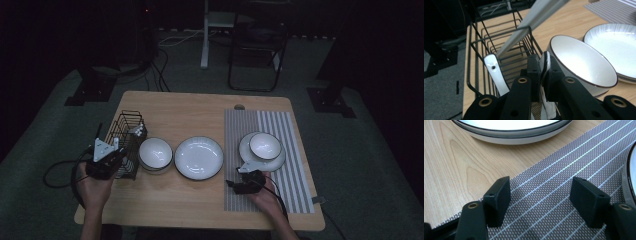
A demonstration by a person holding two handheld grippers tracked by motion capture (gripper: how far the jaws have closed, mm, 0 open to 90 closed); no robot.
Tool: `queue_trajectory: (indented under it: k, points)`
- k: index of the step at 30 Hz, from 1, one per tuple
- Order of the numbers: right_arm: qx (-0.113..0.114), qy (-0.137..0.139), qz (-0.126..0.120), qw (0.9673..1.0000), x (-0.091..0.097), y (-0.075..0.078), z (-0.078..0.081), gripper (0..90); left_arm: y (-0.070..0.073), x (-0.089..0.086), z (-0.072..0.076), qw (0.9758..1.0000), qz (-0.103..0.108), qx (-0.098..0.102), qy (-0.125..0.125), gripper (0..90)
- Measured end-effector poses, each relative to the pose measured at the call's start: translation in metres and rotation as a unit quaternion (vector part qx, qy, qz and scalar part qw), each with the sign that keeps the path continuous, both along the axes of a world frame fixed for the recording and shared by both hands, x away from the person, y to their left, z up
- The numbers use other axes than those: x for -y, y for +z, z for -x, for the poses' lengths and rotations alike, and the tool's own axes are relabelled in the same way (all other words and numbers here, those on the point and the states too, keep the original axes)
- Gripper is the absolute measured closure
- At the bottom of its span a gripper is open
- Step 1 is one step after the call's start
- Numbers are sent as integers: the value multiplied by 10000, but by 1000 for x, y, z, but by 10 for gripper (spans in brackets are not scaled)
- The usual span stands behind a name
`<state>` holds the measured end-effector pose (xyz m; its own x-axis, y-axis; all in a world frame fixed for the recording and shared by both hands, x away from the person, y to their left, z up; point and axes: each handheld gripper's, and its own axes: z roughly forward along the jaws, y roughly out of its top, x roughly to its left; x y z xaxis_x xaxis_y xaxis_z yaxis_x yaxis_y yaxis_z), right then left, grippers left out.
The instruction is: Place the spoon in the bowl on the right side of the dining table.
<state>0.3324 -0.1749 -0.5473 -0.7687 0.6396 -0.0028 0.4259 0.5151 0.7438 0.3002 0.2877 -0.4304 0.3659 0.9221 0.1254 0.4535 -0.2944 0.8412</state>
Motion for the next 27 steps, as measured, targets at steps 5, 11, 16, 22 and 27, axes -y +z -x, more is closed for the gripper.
queue_trajectory:
  k: [5, 11, 16, 22, 27]
  points:
    - [0, 0, 0, 10000, 0, 0, 0, 326, 9, 0, 6, 9998, 4, 198, -8, 849]
    - [-3, 0, -2, 10000, 0, 0, 0, 326, 22, -1, 8, 9992, 18, 409, -22, 849]
    - [-1, 1, 0, 10000, 0, 0, 0, 327, 34, 1, 5, 9986, -9, 534, -48, 850]
    - [-3, 2, -3, 10000, 0, 0, 0, 326, 58, 4, 6, 9965, -82, 832, -82, 850]
    - [2, 3, 0, 10000, 0, 0, 0, 326, 75, 12, 12, 9937, -62, 1101, -193, 850]
